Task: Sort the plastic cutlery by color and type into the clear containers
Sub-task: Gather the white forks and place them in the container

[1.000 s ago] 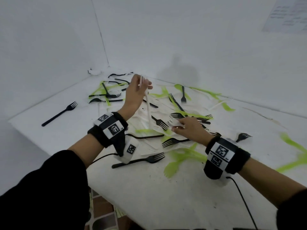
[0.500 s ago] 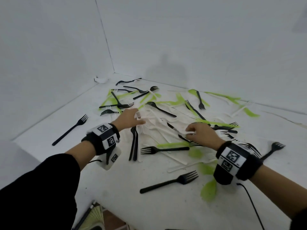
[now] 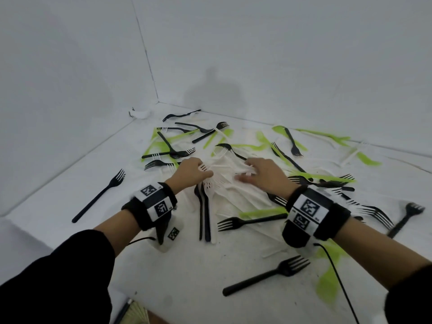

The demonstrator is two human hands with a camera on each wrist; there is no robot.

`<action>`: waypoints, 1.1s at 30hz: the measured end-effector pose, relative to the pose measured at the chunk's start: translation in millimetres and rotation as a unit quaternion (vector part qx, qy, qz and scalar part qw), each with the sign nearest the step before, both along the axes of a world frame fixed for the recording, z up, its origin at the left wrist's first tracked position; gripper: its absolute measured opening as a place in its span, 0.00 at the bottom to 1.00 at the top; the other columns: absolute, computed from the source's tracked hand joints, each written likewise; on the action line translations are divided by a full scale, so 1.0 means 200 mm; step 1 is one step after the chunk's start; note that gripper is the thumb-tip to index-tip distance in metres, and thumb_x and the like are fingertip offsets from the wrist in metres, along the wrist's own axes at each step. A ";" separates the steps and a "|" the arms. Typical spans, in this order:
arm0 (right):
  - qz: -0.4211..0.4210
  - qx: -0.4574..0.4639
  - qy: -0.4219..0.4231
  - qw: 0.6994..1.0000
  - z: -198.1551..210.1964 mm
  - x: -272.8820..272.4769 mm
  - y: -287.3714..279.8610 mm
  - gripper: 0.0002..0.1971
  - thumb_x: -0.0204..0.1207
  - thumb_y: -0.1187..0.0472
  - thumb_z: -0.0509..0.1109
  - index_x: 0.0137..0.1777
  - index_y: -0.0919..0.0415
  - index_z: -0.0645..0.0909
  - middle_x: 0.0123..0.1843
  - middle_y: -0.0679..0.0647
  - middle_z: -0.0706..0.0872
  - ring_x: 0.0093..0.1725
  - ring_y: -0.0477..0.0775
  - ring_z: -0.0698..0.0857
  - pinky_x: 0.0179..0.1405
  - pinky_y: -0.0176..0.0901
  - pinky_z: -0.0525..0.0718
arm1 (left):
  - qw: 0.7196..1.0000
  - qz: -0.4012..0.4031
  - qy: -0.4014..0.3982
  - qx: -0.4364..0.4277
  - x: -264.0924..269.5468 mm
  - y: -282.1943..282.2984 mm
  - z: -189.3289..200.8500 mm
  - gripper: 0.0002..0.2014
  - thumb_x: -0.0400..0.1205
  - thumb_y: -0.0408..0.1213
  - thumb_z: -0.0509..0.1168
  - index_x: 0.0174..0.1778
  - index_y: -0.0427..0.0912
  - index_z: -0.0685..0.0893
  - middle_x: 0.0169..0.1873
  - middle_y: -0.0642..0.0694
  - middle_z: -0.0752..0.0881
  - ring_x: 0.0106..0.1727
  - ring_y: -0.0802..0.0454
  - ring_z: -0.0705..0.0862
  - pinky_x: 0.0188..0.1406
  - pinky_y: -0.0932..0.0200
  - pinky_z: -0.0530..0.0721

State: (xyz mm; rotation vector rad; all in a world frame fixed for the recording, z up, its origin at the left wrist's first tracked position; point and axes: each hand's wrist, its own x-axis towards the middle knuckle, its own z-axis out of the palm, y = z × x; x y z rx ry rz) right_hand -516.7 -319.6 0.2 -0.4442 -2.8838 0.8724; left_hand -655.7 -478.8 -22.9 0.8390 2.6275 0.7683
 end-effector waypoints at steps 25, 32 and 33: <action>-0.104 -0.154 0.085 0.979 0.03 0.06 0.09 0.14 0.77 0.59 0.63 0.36 0.69 0.77 0.20 0.47 0.80 0.27 0.41 0.73 0.34 0.34 0.71 | 0.909 -0.037 -0.338 0.241 -0.06 -0.02 0.27 0.03 0.79 0.24 0.64 0.40 0.35 0.78 0.31 0.48 0.74 0.22 0.62 0.71 0.12 0.73 0.59; -0.109 -0.218 0.153 0.958 0.11 0.05 0.03 0.10 0.77 0.64 0.60 0.34 0.60 0.75 0.25 0.53 0.78 0.19 0.41 0.73 0.25 0.36 0.71 | 0.939 -0.044 -0.186 0.286 -0.02 0.01 0.26 0.12 0.78 0.39 0.71 0.33 0.41 0.76 0.23 0.54 0.70 0.20 0.64 0.68 0.16 0.72 0.60; -0.094 -0.187 0.119 0.971 0.10 0.03 0.02 0.10 0.76 0.64 0.62 0.33 0.59 0.76 0.28 0.53 0.79 0.20 0.39 0.75 0.26 0.35 0.69 | 0.938 -0.044 -0.186 0.288 -0.02 0.01 0.26 0.11 0.78 0.41 0.70 0.36 0.41 0.77 0.26 0.54 0.73 0.24 0.64 0.71 0.17 0.72 0.61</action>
